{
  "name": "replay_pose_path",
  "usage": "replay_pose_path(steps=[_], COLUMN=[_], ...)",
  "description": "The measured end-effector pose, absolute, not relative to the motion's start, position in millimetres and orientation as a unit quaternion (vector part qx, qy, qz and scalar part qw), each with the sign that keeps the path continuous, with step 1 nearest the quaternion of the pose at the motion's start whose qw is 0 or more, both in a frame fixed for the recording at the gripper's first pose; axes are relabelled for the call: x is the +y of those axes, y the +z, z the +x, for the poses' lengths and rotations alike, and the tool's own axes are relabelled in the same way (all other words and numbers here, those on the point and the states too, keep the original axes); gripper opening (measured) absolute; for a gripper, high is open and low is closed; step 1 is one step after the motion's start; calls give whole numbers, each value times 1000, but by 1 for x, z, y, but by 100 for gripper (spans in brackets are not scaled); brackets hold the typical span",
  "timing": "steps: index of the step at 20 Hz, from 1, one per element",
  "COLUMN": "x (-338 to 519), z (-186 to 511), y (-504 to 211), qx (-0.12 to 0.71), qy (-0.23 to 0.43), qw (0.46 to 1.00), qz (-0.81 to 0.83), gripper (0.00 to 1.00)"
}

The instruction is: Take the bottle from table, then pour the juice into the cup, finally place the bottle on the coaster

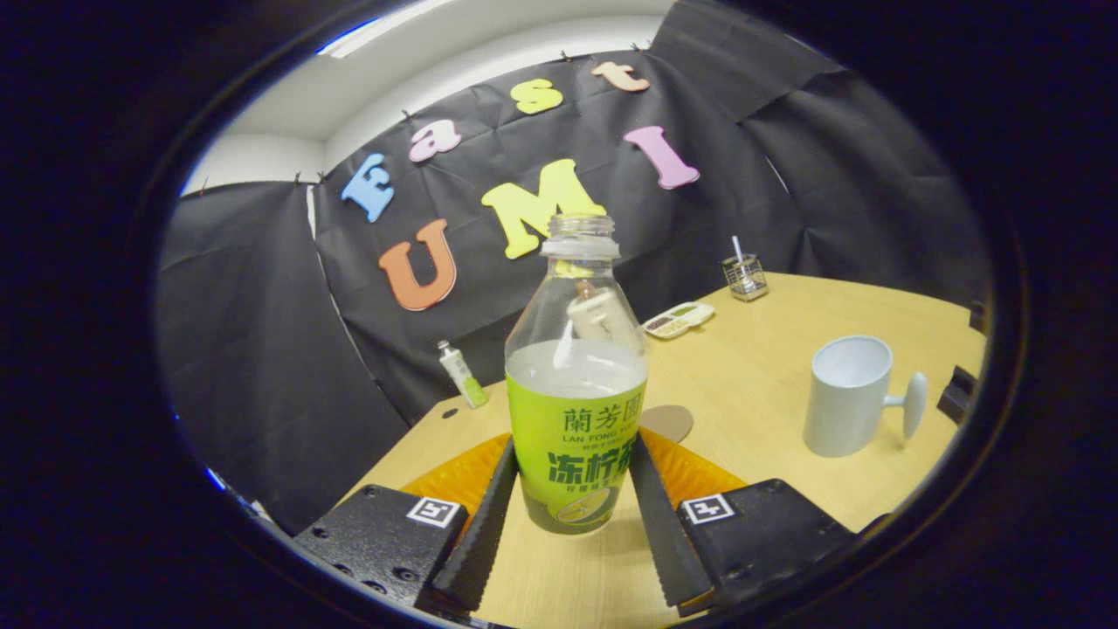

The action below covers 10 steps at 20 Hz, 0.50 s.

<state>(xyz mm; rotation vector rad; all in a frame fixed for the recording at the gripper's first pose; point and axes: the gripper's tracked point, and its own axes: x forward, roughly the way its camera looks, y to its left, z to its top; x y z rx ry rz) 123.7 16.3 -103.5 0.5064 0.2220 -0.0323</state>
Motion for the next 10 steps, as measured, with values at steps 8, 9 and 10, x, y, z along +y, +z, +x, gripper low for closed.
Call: replay_pose_path(steps=[8, 9, 10], x=[20, 18, 16], z=[128, 129, 130], y=[-76, -74, -74], qx=[47, 41, 35], qy=[55, 60, 63], qw=[892, 881, 871], qz=[447, 467, 485], gripper=[77, 77, 77])
